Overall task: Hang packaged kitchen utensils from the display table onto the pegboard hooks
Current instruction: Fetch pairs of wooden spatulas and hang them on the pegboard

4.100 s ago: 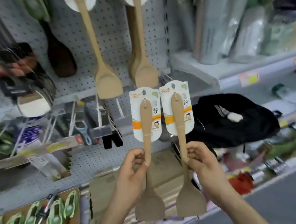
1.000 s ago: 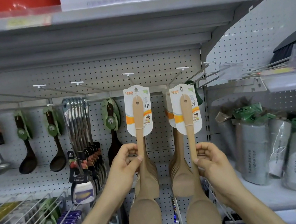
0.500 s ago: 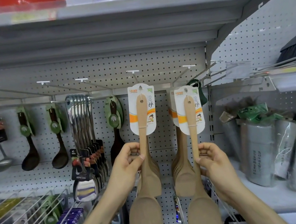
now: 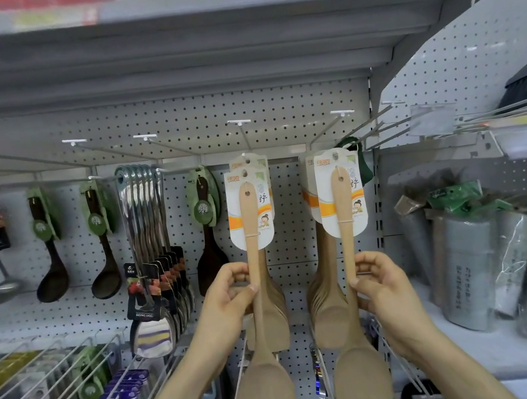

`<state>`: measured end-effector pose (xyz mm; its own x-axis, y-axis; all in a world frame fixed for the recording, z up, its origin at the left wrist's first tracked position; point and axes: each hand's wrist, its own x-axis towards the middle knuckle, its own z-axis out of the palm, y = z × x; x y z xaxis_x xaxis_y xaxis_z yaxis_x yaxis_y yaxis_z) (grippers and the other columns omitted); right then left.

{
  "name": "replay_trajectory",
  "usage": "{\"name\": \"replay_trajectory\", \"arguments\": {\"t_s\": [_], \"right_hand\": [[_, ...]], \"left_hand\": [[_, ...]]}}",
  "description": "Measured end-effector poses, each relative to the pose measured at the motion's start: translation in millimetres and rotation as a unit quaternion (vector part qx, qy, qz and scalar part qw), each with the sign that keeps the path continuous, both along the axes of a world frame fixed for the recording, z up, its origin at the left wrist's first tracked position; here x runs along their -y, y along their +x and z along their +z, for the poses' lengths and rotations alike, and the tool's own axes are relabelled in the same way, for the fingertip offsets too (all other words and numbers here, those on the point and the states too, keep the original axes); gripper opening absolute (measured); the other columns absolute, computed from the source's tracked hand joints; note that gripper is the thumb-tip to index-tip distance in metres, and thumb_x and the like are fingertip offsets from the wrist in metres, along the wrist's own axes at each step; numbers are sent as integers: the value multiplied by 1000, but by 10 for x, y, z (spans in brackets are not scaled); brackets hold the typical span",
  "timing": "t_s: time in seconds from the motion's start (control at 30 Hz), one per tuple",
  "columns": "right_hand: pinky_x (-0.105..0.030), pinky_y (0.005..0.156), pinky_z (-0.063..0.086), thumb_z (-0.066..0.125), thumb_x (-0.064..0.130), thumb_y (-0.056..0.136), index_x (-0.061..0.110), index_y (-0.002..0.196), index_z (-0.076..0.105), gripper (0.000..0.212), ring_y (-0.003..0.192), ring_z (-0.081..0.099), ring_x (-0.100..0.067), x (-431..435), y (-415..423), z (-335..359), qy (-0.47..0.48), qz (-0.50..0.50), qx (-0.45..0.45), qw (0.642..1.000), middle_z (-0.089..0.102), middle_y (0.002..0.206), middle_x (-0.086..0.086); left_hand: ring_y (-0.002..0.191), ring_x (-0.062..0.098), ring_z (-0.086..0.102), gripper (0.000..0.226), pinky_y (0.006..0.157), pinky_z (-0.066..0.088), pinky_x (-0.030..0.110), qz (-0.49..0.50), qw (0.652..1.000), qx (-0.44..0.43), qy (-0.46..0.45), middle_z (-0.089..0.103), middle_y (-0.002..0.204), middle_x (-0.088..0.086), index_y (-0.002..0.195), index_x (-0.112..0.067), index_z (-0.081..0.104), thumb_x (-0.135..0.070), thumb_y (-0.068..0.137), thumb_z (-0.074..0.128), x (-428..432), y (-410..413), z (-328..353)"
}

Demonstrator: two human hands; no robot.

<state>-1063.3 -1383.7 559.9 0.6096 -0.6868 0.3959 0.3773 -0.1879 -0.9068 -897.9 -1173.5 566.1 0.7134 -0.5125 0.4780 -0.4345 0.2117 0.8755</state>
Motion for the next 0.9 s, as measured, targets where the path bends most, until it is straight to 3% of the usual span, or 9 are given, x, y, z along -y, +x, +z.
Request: {"name": "replay_trajectory", "arguments": {"t_s": [0.1,0.23,0.37,0.7,0.77,0.9], "right_hand": [[-35,75,59,56,-13,101,15,116,67,34,92,70,-19,24,11,-14,-1,-2,-2,1000,71,105,-5],[-37,78,58,56,-13,100,15,117,67,34,92,69,-18,50,23,-19,-8,-9,-5,1000,71,106,-5],[-38,79,57,57,-12,101,14,118,66,32,93,68,-19,68,35,-21,-14,-8,-8,1000,71,109,-9],[-42,78,58,56,-14,100,11,117,66,32,91,69,-22,68,155,7,-8,-4,-2,1000,71,107,-12],[-44,79,58,55,-14,100,10,116,66,31,90,69,-23,89,196,11,-5,-2,-2,1000,71,106,-12],[-40,75,59,54,-13,100,12,117,67,32,85,72,-17,161,312,14,-2,-7,-13,1000,74,103,-8]], "left_hand": [[97,29,73,22,90,61,45,-1,1000,3,-4,72,111,4,120,-17,66,-1,105,61,-10,-3,12],[101,28,73,24,90,62,39,-10,1000,26,-12,73,108,-3,119,-19,67,-2,105,61,-66,-69,-47],[105,25,71,26,94,59,41,-7,999,47,-22,73,110,-3,120,-19,67,1,104,61,-96,-124,-75],[90,11,73,26,81,61,28,-19,999,38,-19,73,100,-14,118,-20,67,0,105,59,-1,90,146],[89,11,72,25,82,62,29,-10,999,31,-14,74,102,-11,118,-20,67,0,105,60,51,140,161],[92,22,71,22,82,62,31,-2,1000,18,-7,70,117,11,119,-16,66,0,105,60,179,259,218]]}}
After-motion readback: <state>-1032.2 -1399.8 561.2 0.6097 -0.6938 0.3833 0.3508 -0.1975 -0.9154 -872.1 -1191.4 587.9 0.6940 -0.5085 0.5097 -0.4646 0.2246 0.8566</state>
